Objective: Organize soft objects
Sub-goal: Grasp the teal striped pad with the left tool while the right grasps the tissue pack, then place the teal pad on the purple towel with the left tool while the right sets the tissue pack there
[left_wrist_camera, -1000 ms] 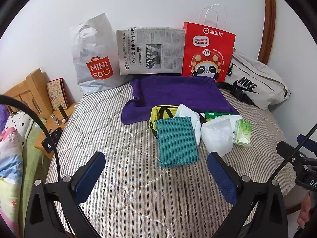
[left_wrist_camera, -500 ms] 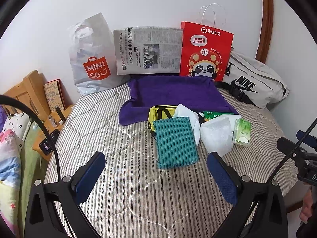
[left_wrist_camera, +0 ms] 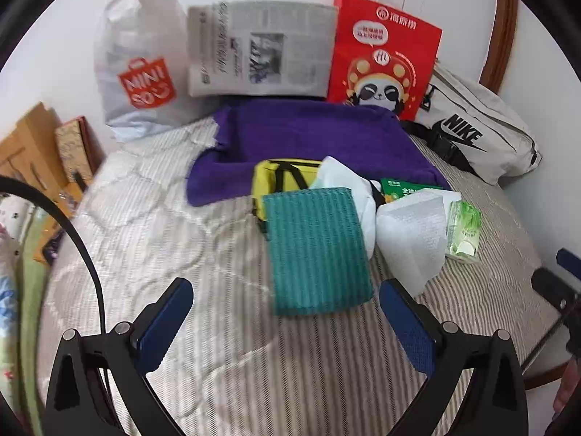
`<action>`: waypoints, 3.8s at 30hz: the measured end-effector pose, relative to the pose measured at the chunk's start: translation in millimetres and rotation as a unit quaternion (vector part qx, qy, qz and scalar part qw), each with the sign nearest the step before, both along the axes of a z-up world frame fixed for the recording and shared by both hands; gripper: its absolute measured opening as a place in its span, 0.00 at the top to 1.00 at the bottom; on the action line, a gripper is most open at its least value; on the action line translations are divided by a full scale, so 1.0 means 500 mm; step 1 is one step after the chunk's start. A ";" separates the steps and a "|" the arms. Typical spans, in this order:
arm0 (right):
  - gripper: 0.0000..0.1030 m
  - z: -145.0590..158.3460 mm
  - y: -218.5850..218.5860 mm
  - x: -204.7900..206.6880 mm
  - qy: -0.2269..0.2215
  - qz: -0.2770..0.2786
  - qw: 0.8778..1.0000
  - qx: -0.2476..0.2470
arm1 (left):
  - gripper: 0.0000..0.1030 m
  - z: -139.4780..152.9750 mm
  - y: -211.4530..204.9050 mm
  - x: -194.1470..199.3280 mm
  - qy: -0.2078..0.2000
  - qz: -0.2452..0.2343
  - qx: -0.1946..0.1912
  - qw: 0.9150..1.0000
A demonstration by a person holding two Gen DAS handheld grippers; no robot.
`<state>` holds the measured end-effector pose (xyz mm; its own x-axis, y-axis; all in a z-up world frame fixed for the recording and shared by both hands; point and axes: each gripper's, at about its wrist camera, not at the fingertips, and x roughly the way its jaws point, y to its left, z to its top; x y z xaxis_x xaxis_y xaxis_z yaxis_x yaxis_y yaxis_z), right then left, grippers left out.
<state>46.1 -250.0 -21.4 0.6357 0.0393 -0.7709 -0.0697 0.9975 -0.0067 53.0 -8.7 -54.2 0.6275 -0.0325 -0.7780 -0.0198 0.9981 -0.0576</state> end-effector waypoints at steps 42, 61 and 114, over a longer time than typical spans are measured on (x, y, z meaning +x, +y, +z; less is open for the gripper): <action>0.00 -0.107 -0.079 0.125 0.049 -0.009 0.998 0.024 | 0.16 -0.083 -0.006 0.114 0.032 -0.004 -0.031 0.999; 0.16 -0.205 -0.066 0.262 0.101 -0.056 0.991 0.074 | 0.16 -0.109 0.040 0.123 0.047 0.006 -0.040 0.998; 0.47 -0.118 0.048 0.618 0.092 0.064 0.993 0.035 | 0.16 -0.025 0.112 0.507 0.065 -0.022 -0.025 0.997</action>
<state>355.0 -226.0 -80.2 0.4716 0.1687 -0.8655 -0.1891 0.9780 0.0876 306.3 47.1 -67.0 0.5179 -0.0977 -0.8499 0.0133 0.9943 -0.1062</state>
